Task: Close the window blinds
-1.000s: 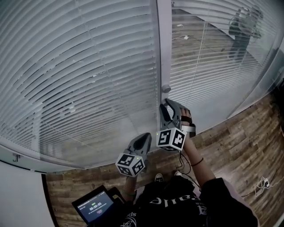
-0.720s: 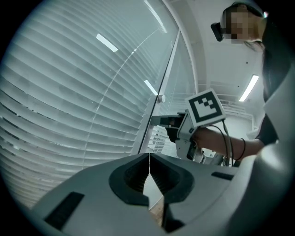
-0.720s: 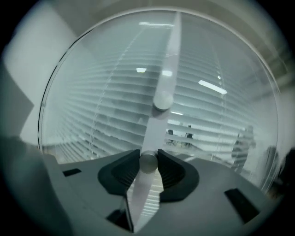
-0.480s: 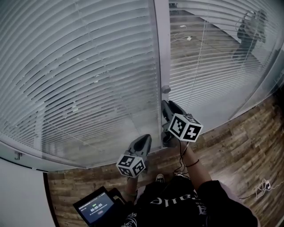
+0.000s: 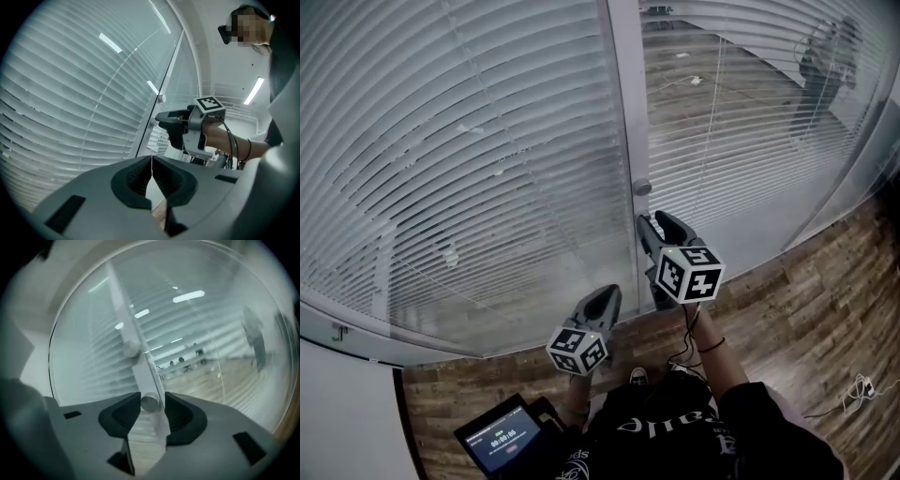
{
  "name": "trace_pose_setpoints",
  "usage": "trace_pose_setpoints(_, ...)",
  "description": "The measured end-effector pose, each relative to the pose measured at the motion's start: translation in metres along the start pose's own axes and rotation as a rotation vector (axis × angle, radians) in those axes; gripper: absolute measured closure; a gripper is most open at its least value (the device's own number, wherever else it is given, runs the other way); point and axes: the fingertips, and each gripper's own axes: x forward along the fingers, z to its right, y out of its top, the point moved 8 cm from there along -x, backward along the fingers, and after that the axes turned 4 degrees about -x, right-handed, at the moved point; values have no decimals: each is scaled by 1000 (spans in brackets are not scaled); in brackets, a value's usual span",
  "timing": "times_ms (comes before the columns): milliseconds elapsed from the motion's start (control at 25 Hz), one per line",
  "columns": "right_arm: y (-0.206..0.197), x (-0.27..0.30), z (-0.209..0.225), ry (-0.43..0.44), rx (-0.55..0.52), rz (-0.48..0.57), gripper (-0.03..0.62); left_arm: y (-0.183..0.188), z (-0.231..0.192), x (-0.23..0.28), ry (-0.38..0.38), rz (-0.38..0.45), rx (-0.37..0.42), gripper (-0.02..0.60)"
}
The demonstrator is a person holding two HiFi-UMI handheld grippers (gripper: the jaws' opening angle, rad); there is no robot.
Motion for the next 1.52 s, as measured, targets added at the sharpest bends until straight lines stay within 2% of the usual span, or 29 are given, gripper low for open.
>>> trace_pose_setpoints(120, -3, -2, -23, -111, -547, -86, 448, -2, 1, -2, 2, -2, -4, 577)
trace_pose_setpoints(200, -8, 1, -34, -160, -820, -128, 448, -3, 3, -2, -1, -2, -10, 577)
trace_pose_setpoints(240, -11, 3, -37, -185, -915, -136, 448, -3, 4, -2, -3, -2, -11, 577)
trace_pose_setpoints(320, -13, 7, -39, -237, -1028, -129, 450, -4, 5, -1, -8, -3, -13, 577)
trace_pose_setpoints(400, -14, 9, -38, -257, -1064, -124, 456, -4, 6, 0, -12, -4, -13, 577)
trace_pose_setpoints(440, -13, 9, -38, -254, -1044, -124, 456, -4, 6, 0, -13, -5, -14, 577)
trace_pose_setpoints(480, -12, 9, -37, -243, -988, -121, 457, -5, 6, 0, -13, -6, -14, 577)
trace_pose_setpoints(520, -10, 9, -35, -222, -887, -116, 457, -5, 5, 0, -11, -7, -16, 577)
trace_pose_setpoints(560, -8, 9, -31, -193, -742, -107, 457, -5, 4, -1, -9, -9, -18, 577)
trace_pose_setpoints(720, -7, 8, -8, -55, -55, -55, 457, -7, -2, -4, 3, -9, -25, 577)
trace_pose_setpoints(880, -13, 10, 5, 78, 468, -18, 457, -7, -7, -6, 9, -5, -34, 577)
trace_pose_setpoints(1000, -22, 11, 15, 197, 907, 9, 459, -8, -8, -7, 7, -7, -40, 577)
trace_pose_setpoints(1040, -25, 11, 17, 234, 1016, 19, 459, -9, -8, -7, 6, -9, -42, 577)
trace_pose_setpoints(1080, -28, 11, 18, 262, 1061, 30, 459, -10, -8, -7, 4, -10, -43, 577)
trace_pose_setpoints(1120, -28, 10, 18, 279, 1032, 43, 458, -10, -8, -8, 3, -11, -44, 577)
trace_pose_setpoints(1160, -25, 10, 17, 275, 934, 56, 457, -10, -8, -8, 1, -12, -44, 577)
trace_pose_setpoints(1200, -21, 8, 16, 244, 784, 66, 457, -10, -8, -8, -1, -13, -44, 577)
trace_pose_setpoints(1320, -8, 1, 6, 57, 152, 40, 444, -10, -9, -6, -3, -14, -45, 577)
trace_pose_setpoints(1400, -2, 1, -9, -27, -252, -14, 439, -9, -10, -4, -5, -16, -48, 577)
trace_pose_setpoints(1520, -1, 5, -29, -109, -717, -90, 439, -9, -9, -2, -10, -21, -55, 577)
